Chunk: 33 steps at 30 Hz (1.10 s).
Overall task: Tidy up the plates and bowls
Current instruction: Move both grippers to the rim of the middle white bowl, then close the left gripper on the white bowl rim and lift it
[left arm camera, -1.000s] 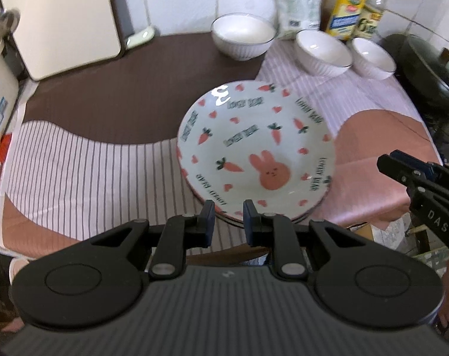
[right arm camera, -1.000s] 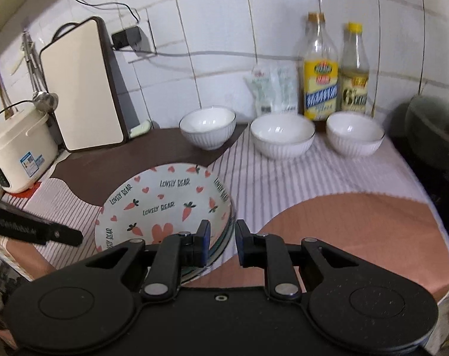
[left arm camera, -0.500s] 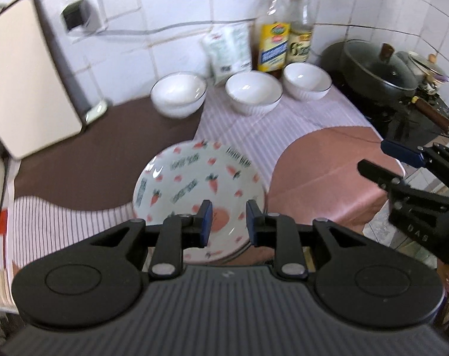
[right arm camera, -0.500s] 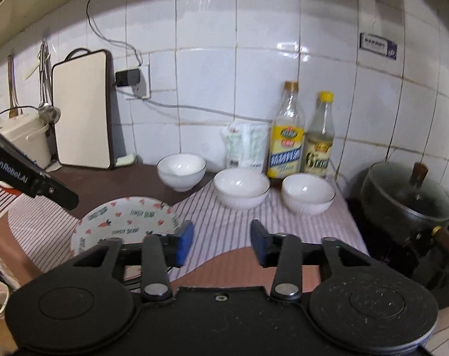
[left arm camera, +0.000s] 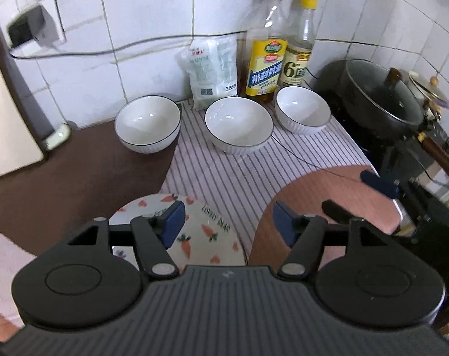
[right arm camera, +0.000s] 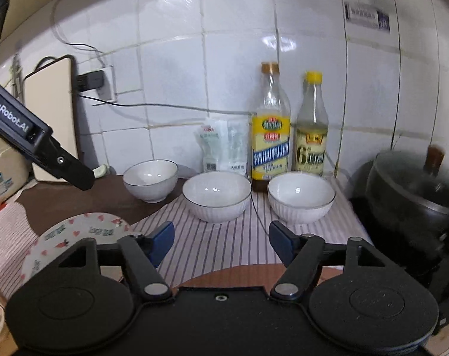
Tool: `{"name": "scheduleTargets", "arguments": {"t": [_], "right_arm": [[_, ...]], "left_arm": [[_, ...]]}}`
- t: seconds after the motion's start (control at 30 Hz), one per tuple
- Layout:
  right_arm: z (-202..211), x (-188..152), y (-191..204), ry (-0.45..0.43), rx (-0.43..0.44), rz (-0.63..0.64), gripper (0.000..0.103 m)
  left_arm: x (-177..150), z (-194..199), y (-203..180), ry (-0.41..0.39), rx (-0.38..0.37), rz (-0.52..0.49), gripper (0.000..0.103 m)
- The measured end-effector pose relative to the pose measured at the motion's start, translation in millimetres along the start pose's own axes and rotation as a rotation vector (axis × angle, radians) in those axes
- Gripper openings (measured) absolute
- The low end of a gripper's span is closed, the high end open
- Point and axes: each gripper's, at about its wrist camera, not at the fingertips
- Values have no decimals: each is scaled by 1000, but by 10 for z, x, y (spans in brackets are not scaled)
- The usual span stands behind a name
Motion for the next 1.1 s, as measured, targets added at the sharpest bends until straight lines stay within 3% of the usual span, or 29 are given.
{"name": "scheduleTargets", "arguments": {"t": [0.07, 0.2, 0.53, 0.73, 1.0, 1.1], "right_arm": [[-183, -31, -84, 7, 13, -30, 88], [-555, -57, -177, 29, 21, -51, 89], [-1405, -10, -305, 84, 28, -68, 94], [-1743, 1, -269, 130, 53, -58, 94], [-2012, 70, -340, 141, 77, -84, 97], [-2008, 93, -306, 121, 75, -79, 97]], "left_arm": [[91, -202, 31, -3, -8, 14, 65], [257, -572, 104, -26, -21, 51, 65], [578, -1607, 198, 54, -46, 157, 65], [639, -1947, 184, 85, -27, 182, 60], [719, -2092, 57, 91, -42, 159, 18], [726, -2058, -25, 80, -17, 117, 18]]}}
Point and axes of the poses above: each gripper's, at about its wrist camera, not at the fingertips, and z roughly against the way its jaws point, y to its left, x to its top, and after that the axes turned 9 degrees about x, right-handed
